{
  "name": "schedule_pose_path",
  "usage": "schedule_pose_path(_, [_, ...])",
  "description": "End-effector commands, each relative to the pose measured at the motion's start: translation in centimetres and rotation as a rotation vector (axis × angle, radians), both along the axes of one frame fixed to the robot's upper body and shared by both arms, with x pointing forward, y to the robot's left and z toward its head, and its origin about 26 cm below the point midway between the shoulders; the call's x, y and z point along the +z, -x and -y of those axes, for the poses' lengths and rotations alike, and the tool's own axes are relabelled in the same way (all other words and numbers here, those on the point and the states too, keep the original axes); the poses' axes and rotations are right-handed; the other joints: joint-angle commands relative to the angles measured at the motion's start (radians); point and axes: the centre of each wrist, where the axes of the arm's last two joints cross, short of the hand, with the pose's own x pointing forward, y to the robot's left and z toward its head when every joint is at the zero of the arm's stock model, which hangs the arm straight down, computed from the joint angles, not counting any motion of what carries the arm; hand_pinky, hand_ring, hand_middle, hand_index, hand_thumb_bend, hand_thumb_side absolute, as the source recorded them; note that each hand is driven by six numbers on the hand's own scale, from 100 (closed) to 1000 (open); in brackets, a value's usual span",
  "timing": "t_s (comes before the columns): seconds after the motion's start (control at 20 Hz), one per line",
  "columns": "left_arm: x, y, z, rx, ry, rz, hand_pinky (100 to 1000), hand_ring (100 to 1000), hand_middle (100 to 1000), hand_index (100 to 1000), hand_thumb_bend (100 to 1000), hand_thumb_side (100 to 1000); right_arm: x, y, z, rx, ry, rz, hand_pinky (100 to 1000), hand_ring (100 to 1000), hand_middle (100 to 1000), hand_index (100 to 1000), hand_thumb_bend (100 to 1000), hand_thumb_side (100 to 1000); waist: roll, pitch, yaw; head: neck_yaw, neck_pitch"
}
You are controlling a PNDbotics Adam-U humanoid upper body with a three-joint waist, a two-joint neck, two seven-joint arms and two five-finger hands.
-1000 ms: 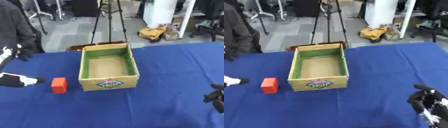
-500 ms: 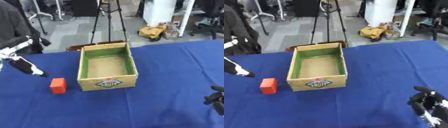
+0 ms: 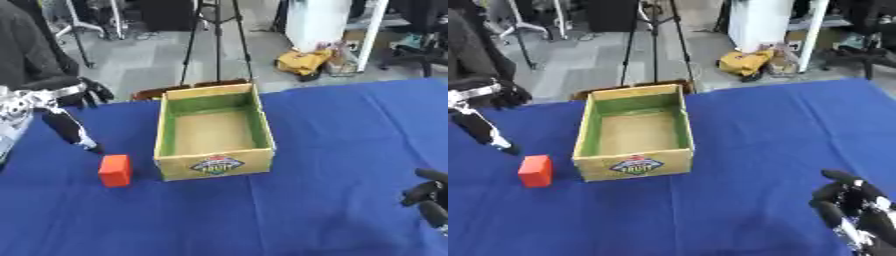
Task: Pick up objects on the table and place them in the box.
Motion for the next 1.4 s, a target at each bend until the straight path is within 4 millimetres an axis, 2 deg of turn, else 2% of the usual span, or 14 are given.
schedule_pose_path(0.05, [0.7,-0.2,-1.0,0.023,-0.036,0.020,700,730,756,861,832,134,0.7,-0.1,0.3,-0.003,0.014,0.020,821,586,554,831,522,443,-0.005,-0.012,0.001,0.000,-0.001])
schedule_pose_path(0.35, [-0.4,-0.5,-1.2,0.021,-0.089,0.035,694,716,741,852,828,118,0.7,-0.1,0.3,-0.001,0.013,0.020,821,586,553,831,522,443,-0.007,-0.010,0.002,0.000,-0.002])
schedule_pose_path(0.7, [-1.2,-0.8,-0.4,-0.015,-0.089,0.031,688,701,729,849,829,114,0.7,-0.2,0.2,0.003,0.012,0.022,821,586,553,831,523,442,-0.009,-0.006,-0.003,0.002,-0.004])
schedule_pose_path(0.75, [-1.4,-0.8,-0.2,-0.020,-0.091,0.022,685,698,726,848,894,121,0.7,-0.2,0.2,0.003,0.012,0.022,821,586,553,831,524,442,-0.009,-0.006,-0.004,0.002,-0.004])
schedule_pose_path(0.8, [-1.6,-0.9,-0.1,-0.027,-0.093,0.013,681,694,722,847,824,118,0.7,-0.2,0.2,0.003,0.012,0.022,821,586,553,831,524,442,-0.009,-0.006,-0.004,0.002,-0.004])
schedule_pose_path(1.4, [-3.5,-1.1,1.3,-0.061,-0.101,-0.029,662,672,700,833,819,121,0.6,-0.2,0.1,0.005,0.010,0.019,822,586,552,831,526,440,-0.005,-0.004,-0.010,0.000,-0.001])
